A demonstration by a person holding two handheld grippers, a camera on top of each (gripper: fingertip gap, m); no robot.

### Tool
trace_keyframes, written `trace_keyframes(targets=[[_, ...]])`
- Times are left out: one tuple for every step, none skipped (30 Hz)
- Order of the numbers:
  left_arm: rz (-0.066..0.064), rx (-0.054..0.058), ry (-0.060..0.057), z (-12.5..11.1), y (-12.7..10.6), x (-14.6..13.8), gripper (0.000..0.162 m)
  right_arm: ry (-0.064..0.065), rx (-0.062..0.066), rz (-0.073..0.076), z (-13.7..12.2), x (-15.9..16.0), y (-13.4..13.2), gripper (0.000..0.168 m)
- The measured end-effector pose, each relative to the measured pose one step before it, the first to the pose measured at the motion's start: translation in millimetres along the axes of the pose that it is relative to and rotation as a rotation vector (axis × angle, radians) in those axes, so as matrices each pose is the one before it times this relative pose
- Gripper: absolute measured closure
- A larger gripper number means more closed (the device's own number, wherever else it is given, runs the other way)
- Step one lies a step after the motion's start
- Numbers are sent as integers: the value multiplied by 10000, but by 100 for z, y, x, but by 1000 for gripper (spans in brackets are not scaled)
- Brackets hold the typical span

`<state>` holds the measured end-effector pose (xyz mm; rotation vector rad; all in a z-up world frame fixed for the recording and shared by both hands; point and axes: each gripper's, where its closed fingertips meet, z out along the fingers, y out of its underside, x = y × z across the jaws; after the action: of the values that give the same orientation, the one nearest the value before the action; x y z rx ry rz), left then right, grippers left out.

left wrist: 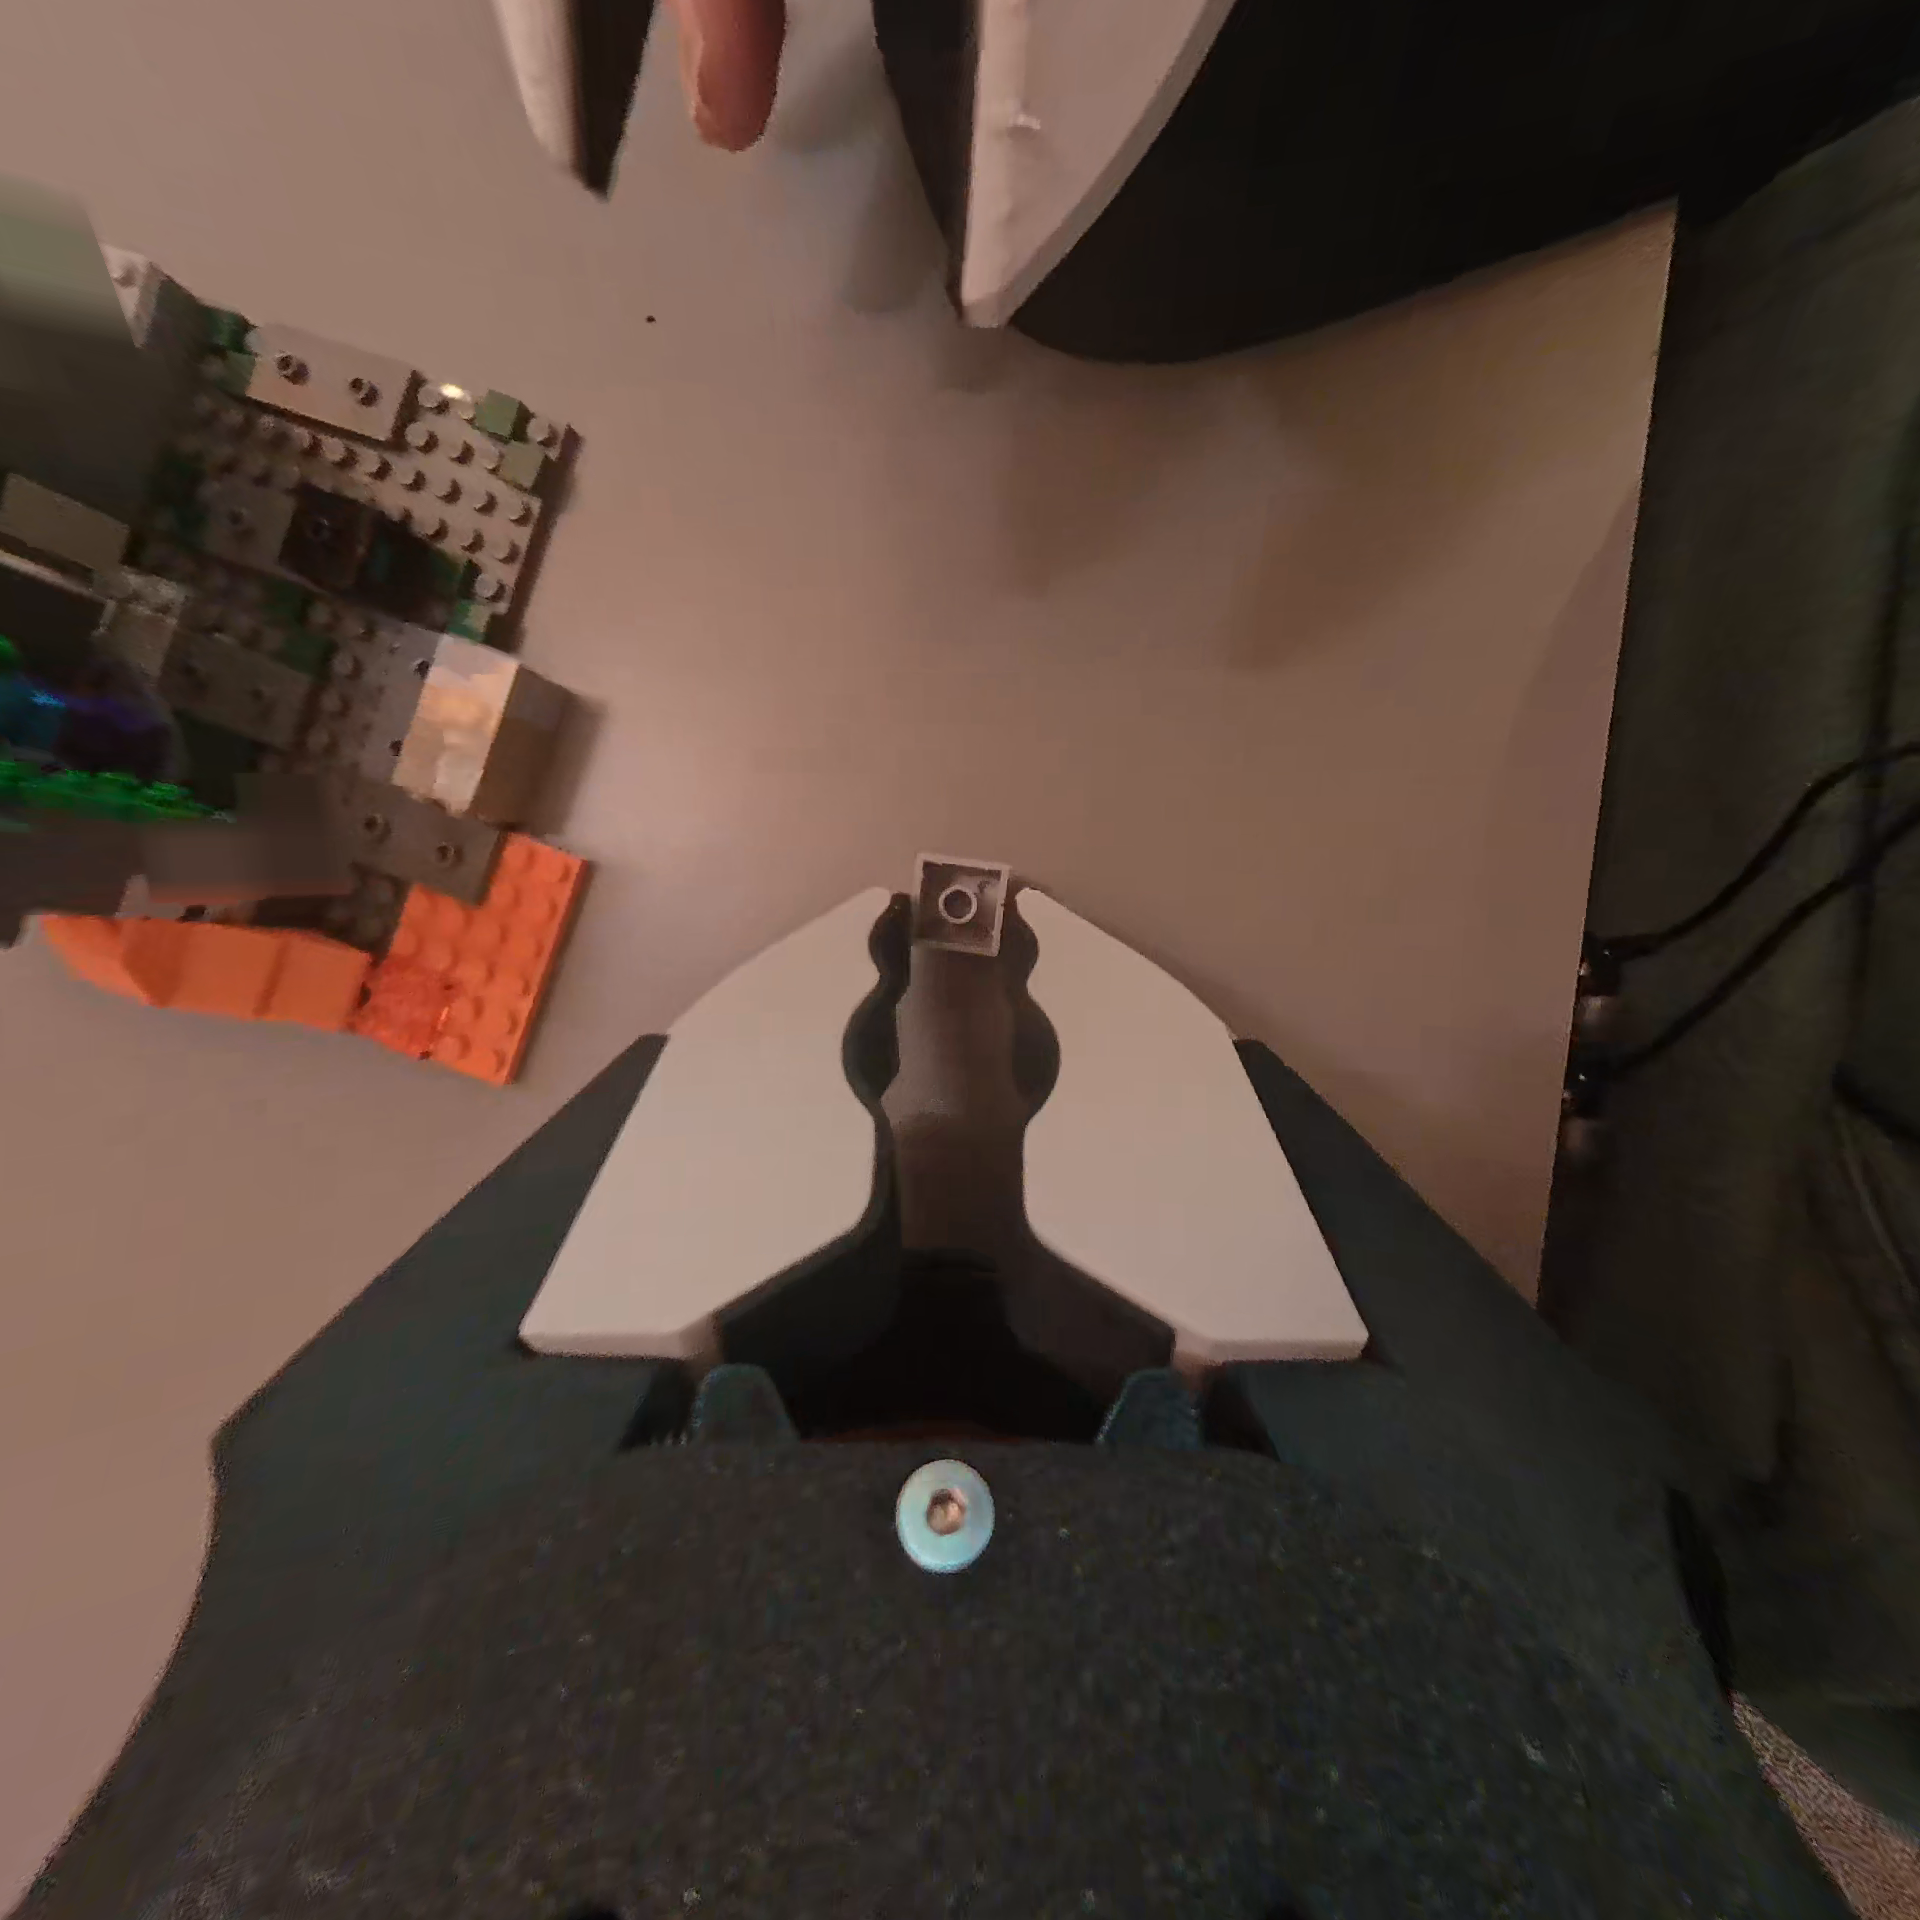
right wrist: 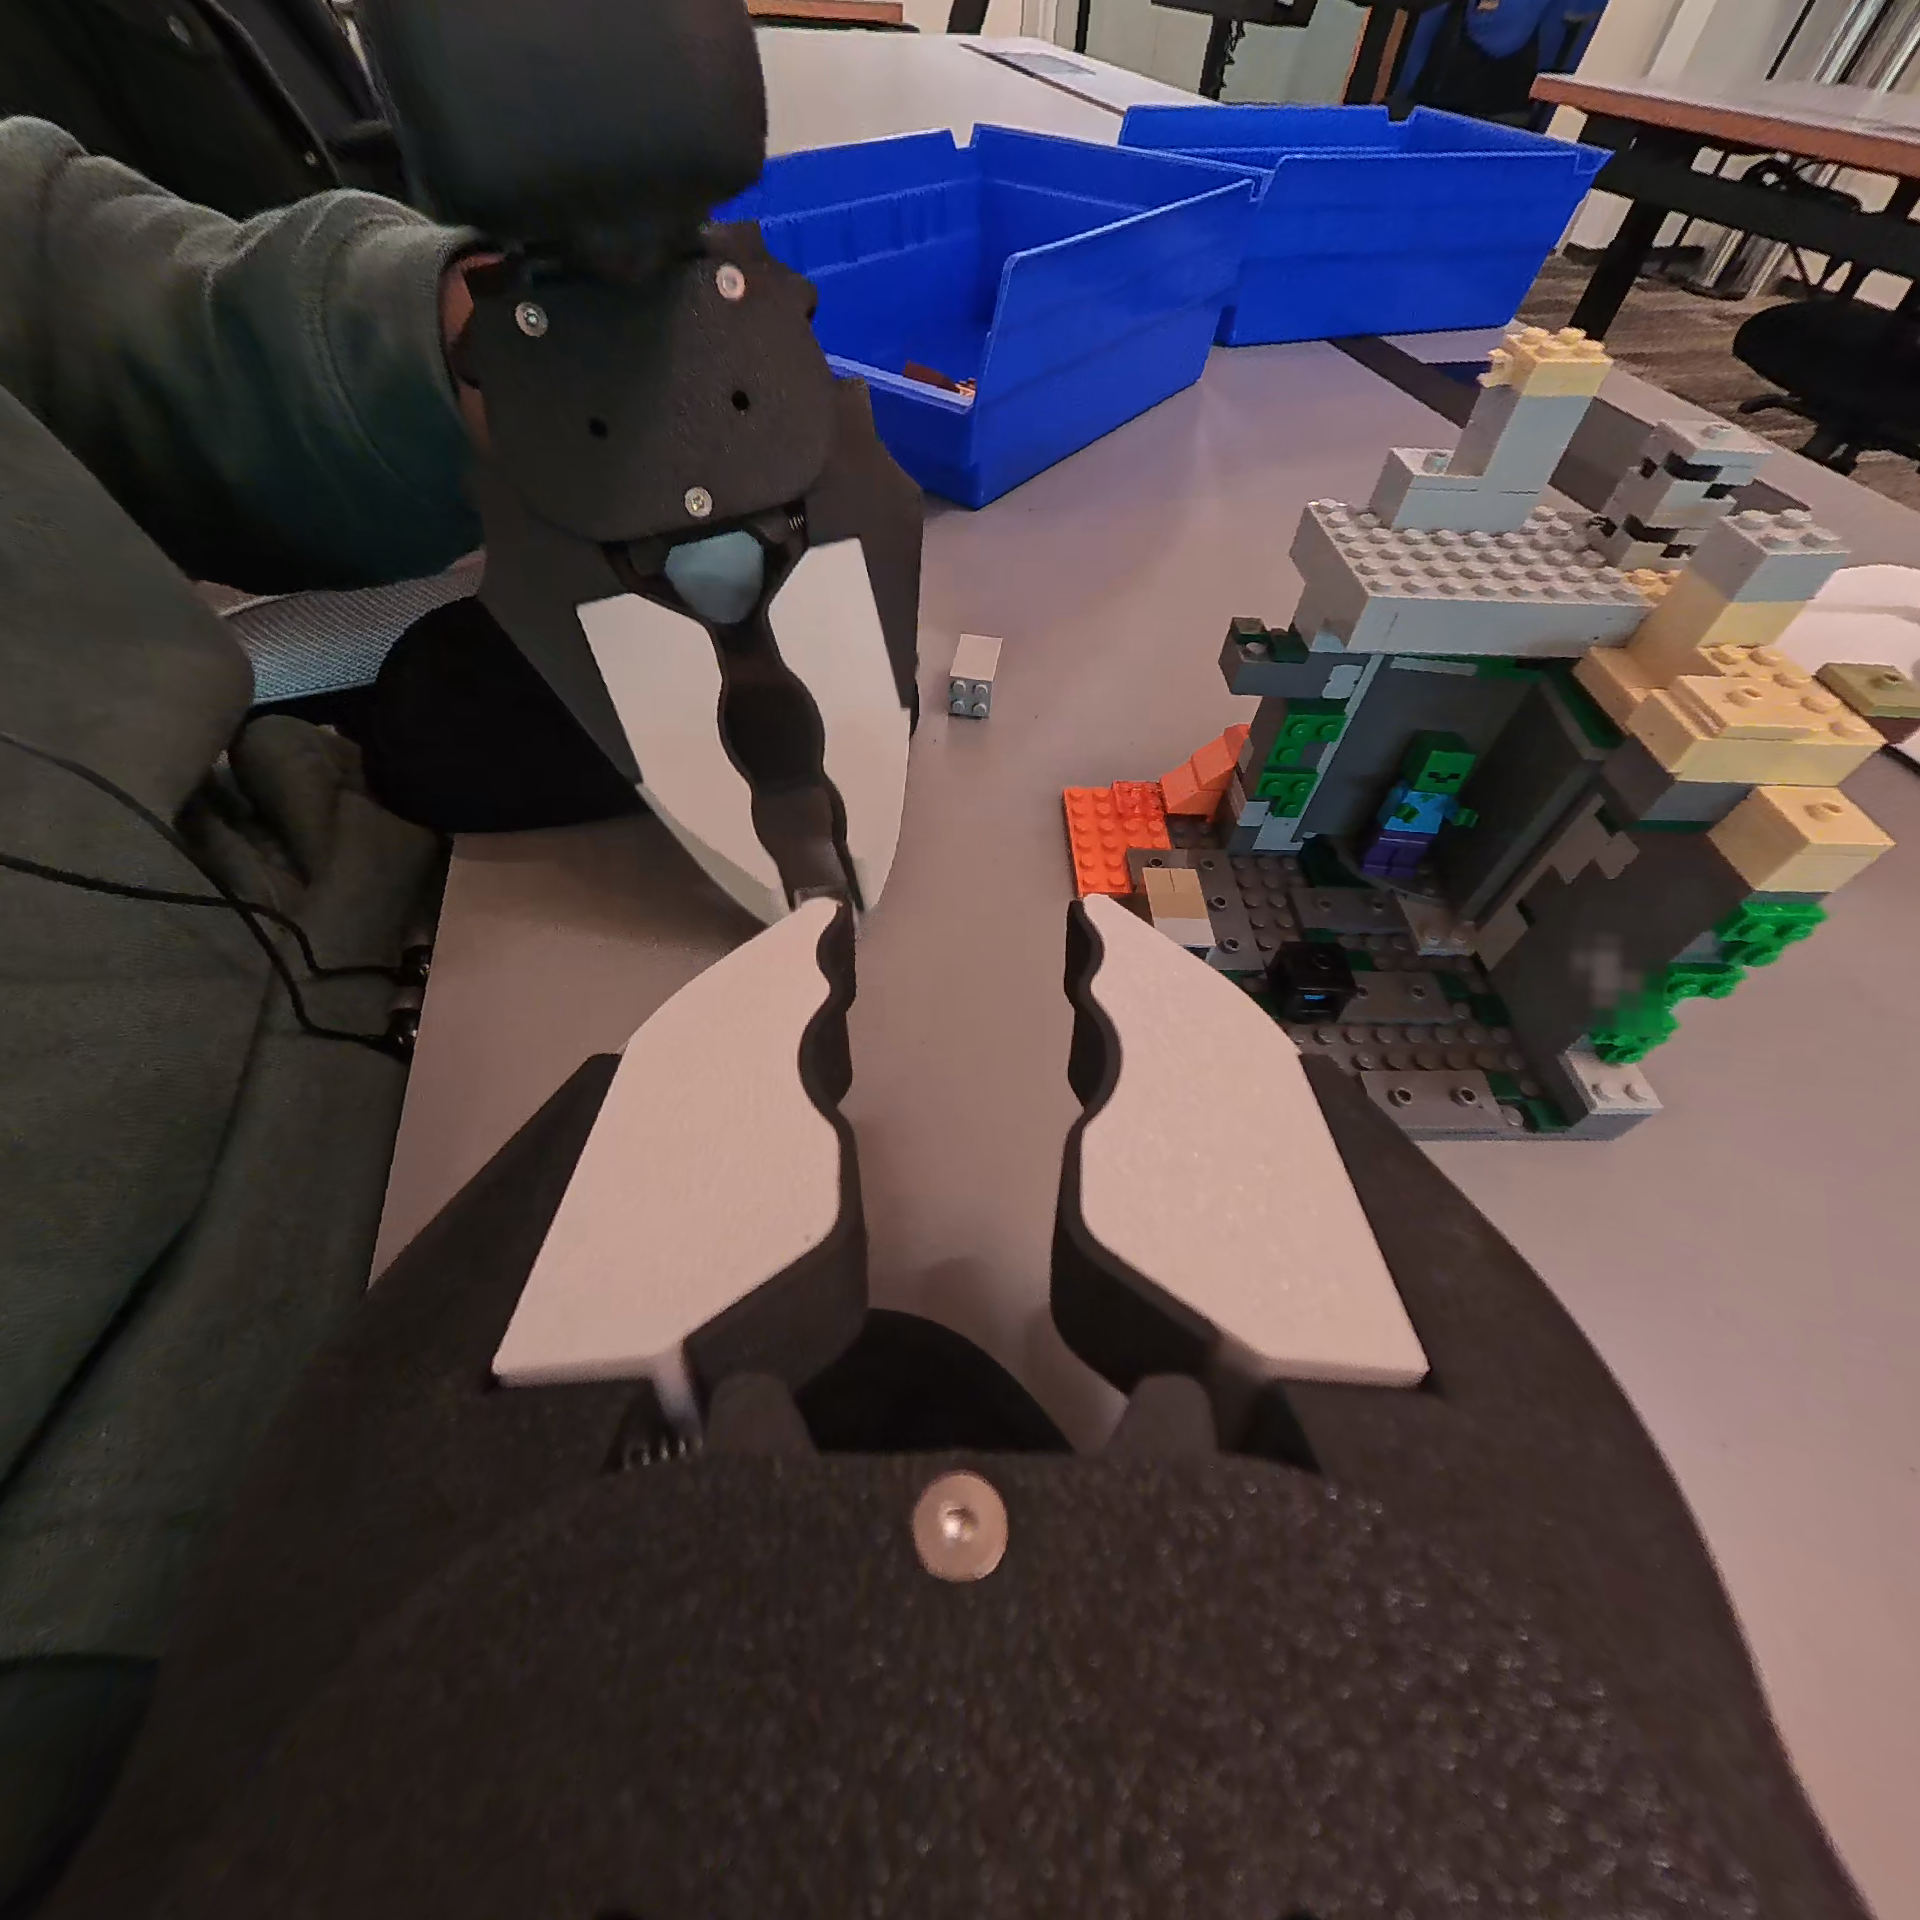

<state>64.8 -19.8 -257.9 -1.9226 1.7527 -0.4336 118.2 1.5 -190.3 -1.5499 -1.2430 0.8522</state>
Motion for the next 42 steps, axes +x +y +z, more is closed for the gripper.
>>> trace_keyframes(targets=[[-136, 90, -155, -700, 141, -353, 145, 0, 14, 7, -21, 3, -18, 130], [-207, 174, -254, -1060, 114, -544, 146, 1, 13, 7, -19, 13, -18, 130], [-218, 203, -348, -1394, 168, -723, 145, 1, 10, 5, -11, 3, -7, 130], [-231, 136, -492, -1661, 340, -1036, 145, -1, 3, 5, 5, 5, -4, 130], [-227, 44, -614, -1821, 564, -1360, 145, -4, -10, 9, 10, 4, 19, 130], [-237, -56, -703, -1844, 798, -1679, 145, -10, -32, 18, 39, 11, 33, 130], [-250, -133, -758, -1755, 1015, -1955, 145, -13, -54, 19, 56, -3, 71, 130], [-257, -187, -758, -1541, 1225, -2178, 145, -17, -59, 1, 54, -16, 65, 130], [-300, -286, -715, -1252, 1481, -2260, 145, -8, -44, -29, 44, -39, 61, 130], [-319, -339, -644, -946, 1613, -2230, 145, 14, -22, -48, 17, -28, 24, 130], [-315, -312, -550, -645, 1608, -2108, 145, 26, -3, -45, -3, -17, 1, 130], [-361, -269, -449, -346, 1534, -1949, 145, 24, 7, -27, -9, -8, -7, 130], [-411, -271, -292, -65, 1458, -1663, 145, 13, 6, -6, -2, 12, -16, 130], [-395, -335, -131, 165, 1425, -1306, 145, 4, -5, 11, 1, 18, 6, 130], [-313, -283, -144, 313, 1210, -1099, 145, 4, -10, 14, 7, 12, 9, 130], [-269, -192, -246, 406, 940, -1024, 144, 12, -6, 4, -2, 22, 7, 130], [-241, -189, -113, 429, 785, -628, 138, 18, -4, -2, 10, 22, 11, 130], [-208, -210, 31, 374, 636, -226, 128, 15, -7, 0, 4, 17, 5, 130], [-146, -80, -99, 258, 283, -210, 121, 11, -11, 6, 7, 17, 20, 130], [18, 129, -100, 105, -121, 5, 119, 8, -16, 12, 18, 25, 22, 130], [99, 240, -18, -25, -417, 316, 118, 2, -23, 15, 34, 10, 34, 130], [142, 285, 23, -135, -640, 532, 119, -3, -28, 15, 30, 14, 30, 130], [241, 330, 172, -209, -841, 901, 121, -5, -30, 15, 32, 11, 42, 130], [353, 422, 349, -264, -1090, 1309, 126, -7, -28, 14, 33, 9, 39, 130], [454, 491, 543, -190, -1266, 1721, 132, -10, -23, 12, 25, 0, 37, 130], [472, 417, 695, 32, -1200, 1983, 136, -12, -19, 11, 24, -2, 22, 130], [400, 230, 739, 345, -979, 1973, 138, -13, -17, 10, 14, -10, 23, 130], [257, 24, 669, 700, -672, 1721, 138, -8, -14, 6, 13, 0, 10, 130], [175, -150, 597, 978, -371, 1429, 138, 2, -9, -2, 6, 2, 18, 130], [193, -186, 415, 1133, -226, 948, 136, 8, -3, -7, 2, -7, 1, 130], [205, -148, 269, 1135, -223, 530, 134, 8, 10, -7, -7, -1, -8, 130], [186, -133, 266, 1026, -222, 364, 133, 12, 22, -2, -30, 19, -32, 130], [170, -74, 256, 890, -290, 226, 133, 13, 27, 2, -25, 7, -29, 130], [153, -35, 240, 772, -317, 84, 133, 13, 29, 2, -34, 18, -38, 130], [101, -87, 299, 693, -201, 79, 134, 12, 27, 3, -29, 26, -27, 130], [65, -138, 407, 601, -126, 190, 134, 4, 20, 8, -20, 8, -34, 130], [88, -92, 418, 518, -164, 216, 133, -5, 11, 12, -14, 11, -6, 130], [106, 46, 269, 462, -328, 26, 133, -13, 3, 14, 1, 5, -2, 130], [89, 8, 362, 439, -222, 168, 132, -14, -8, 13, 11, 0, 5, 130], [53, -121, 549, 433, -27, 494, 129, -11, -20, 7, 22, -8, 23, 130], [100, -160, 392, 432, 37, 362, 130, -7, -25, -4, 24, -7, 27, 130], [166, -82, -10, 435, -36, -130, 132, -1, -30, -13, 38, -17, 37, 130]])
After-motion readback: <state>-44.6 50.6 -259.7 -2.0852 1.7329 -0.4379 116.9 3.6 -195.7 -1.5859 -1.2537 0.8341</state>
